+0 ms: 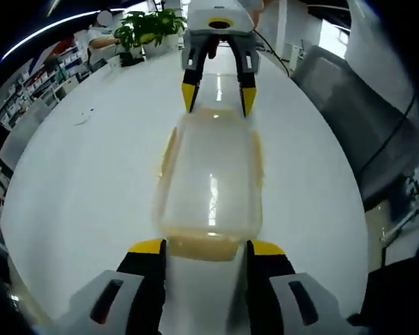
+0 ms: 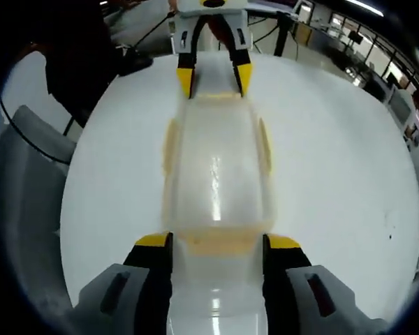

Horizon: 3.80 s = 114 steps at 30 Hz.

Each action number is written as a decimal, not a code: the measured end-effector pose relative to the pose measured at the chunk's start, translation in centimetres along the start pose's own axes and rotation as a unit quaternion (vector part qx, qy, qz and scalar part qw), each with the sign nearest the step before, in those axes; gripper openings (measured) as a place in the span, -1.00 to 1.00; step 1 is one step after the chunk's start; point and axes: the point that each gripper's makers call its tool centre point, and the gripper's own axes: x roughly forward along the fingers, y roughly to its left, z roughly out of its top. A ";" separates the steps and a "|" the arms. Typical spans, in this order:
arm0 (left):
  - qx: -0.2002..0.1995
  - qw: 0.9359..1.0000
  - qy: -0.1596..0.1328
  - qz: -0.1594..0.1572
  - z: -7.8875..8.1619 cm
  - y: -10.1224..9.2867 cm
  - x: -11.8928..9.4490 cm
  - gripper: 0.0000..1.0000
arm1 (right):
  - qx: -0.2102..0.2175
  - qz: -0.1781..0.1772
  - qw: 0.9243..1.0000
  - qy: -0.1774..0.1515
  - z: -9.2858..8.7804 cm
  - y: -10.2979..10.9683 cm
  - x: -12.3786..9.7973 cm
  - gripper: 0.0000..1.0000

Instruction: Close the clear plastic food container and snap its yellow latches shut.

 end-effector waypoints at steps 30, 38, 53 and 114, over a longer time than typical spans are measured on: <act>0.019 1.000 0.009 -0.003 -0.5 0.1 0.2 -0.34 | -0.025 -0.008 1.000 0.001 0.1 -0.4 0.3 -0.28; 0.013 1.000 0.014 0.004 0.2 -0.3 -2.5 -0.35 | -0.029 -0.008 0.999 -0.014 1.6 0.0 -1.6 -0.28; 0.013 1.000 0.009 0.026 7.0 -1.3 -6.6 -0.35 | -0.052 -0.010 0.997 -0.048 1.1 0.3 -9.1 -0.28; 0.046 0.999 0.009 0.014 22.2 -2.1 7.7 -0.35 | -0.017 0.013 1.000 0.003 -18.8 0.4 -14.7 -0.28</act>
